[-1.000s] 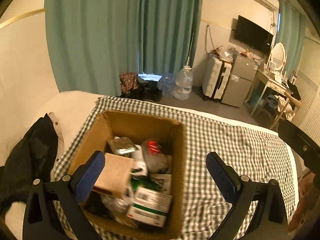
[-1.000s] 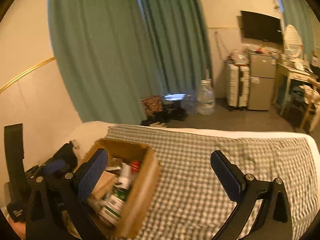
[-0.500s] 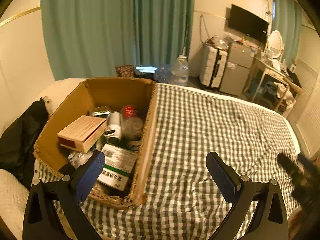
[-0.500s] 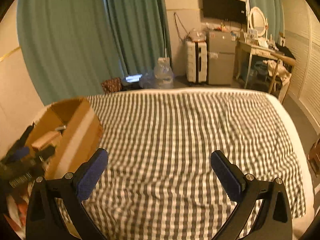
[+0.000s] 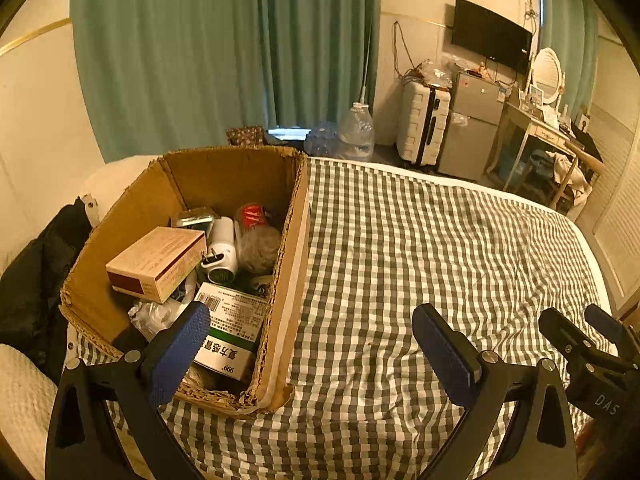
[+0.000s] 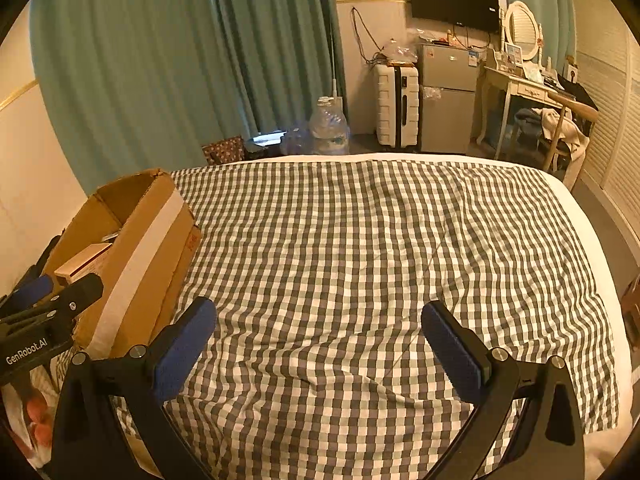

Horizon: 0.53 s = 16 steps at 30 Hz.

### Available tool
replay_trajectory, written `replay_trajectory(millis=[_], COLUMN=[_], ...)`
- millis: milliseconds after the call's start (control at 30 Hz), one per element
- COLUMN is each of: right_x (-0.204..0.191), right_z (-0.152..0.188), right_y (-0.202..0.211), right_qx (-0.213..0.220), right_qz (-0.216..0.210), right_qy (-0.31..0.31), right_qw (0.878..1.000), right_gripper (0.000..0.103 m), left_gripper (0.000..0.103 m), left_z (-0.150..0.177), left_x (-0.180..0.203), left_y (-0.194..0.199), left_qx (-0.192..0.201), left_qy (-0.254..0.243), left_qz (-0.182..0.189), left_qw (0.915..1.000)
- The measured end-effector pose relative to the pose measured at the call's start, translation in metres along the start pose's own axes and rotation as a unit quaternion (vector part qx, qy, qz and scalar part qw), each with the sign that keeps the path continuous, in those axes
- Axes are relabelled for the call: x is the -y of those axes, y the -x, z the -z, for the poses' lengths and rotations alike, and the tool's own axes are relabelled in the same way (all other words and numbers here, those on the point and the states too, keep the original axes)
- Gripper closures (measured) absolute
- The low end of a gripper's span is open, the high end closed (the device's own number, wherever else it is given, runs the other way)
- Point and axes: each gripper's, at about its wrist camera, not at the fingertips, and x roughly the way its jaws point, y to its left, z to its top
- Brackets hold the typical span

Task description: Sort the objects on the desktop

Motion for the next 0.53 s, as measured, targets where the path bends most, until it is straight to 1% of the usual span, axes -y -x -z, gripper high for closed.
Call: replay_trajectory(millis=[133,267,300,367,400,433,467,500,533], right_x=[0.0034,0.0073,0.0078,0.0068,0.0062,0.0055,0.004,0.003,0.0022], right_z=[0.0001,-0.0006,-0.0005,-0.0001,-0.0002,-0.0003,0.0005,0.0007,0.001], right_y=[-0.0018,-0.0055,-0.0062,-0.0062,-0.0059,-0.0057,-0.0054,-0.0054,-0.0056], right_qx=[0.002,-0.006,-0.009,-0.01,-0.01,-0.01,-0.009,-0.01,-0.011], right_qz=[0.008,0.011,0.01,0.011,0.01,0.01,0.01,0.009,0.009], right_qy=[-0.004,-0.01,-0.01,-0.009,-0.007,-0.005,-0.004,-0.003,-0.002], right_qw=[1.0,1.0,1.0,1.0,1.0,1.0,1.0,1.0,1.0], right_gripper=[0.0,0.0,0.0,0.0,0.0,0.0,0.0,0.0,0.0], left_gripper=[0.0,0.0,0.0,0.0,0.0,0.0,0.0,0.0,0.0], left_z=[0.0011,0.0012,0.0014,0.0028,0.0028,0.0032,0.0034,0.004,0.004], left_x=[-0.0025,-0.0021,-0.0017,-0.0032,-0.004,-0.0044,-0.0038,-0.0035,-0.0033], left_y=[-0.0013,-0.0013,-0.0006,0.0048,0.0063,0.004,0.0025,0.0023,0.0028], left_qx=[-0.005,-0.005,-0.003,0.014,0.018,0.006,0.001,0.002,0.004], left_qy=[0.005,0.004,0.003,0.009,0.012,0.011,0.011,0.011,0.011], left_qz=[0.004,0.005,0.005,-0.007,0.005,0.033,0.037,0.022,0.015], left_qw=[1.0,1.0,1.0,0.9998,0.9998,0.9994,0.9993,0.9997,0.9998])
